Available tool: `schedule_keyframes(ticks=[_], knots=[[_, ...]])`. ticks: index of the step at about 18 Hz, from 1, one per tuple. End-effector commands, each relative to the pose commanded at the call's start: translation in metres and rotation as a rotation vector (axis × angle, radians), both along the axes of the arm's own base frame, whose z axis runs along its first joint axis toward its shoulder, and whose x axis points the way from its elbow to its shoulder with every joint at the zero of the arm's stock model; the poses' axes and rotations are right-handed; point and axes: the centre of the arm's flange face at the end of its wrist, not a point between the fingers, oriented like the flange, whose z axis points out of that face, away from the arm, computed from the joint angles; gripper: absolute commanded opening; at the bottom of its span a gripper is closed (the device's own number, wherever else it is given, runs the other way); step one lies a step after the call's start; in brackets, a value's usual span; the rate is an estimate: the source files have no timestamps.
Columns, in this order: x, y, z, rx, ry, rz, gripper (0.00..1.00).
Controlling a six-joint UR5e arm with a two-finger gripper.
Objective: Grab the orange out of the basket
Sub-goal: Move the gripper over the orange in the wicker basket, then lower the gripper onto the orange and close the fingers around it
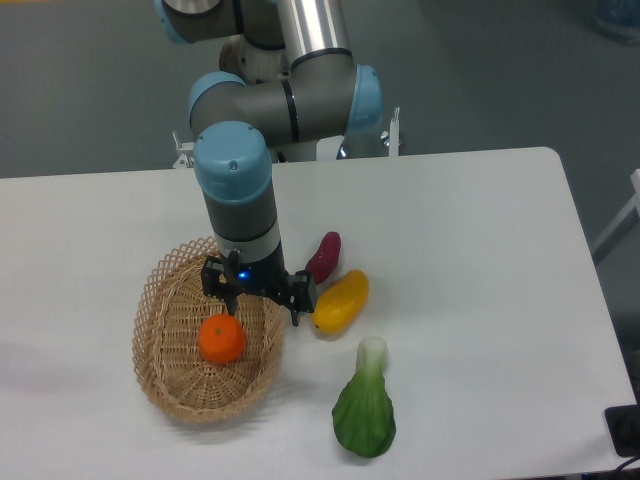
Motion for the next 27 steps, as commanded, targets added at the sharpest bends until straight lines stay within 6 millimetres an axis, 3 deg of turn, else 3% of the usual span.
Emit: schedule_keyframes(ticks=[12, 16, 18, 23, 27], knots=[[0.008, 0.004, -0.015, -0.011, -0.011, 0.020, 1.00], [0.029, 0.015, -0.049, -0.056, -0.035, -0.017, 1.00], [0.038, 0.019, -0.050, -0.034, -0.031, -0.011, 1.00], [0.067, 0.032, -0.077, -0.066, -0.052, 0.027, 1.00], [0.080, 0.030, -0.096, -0.093, -0.077, 0.009, 1.00]])
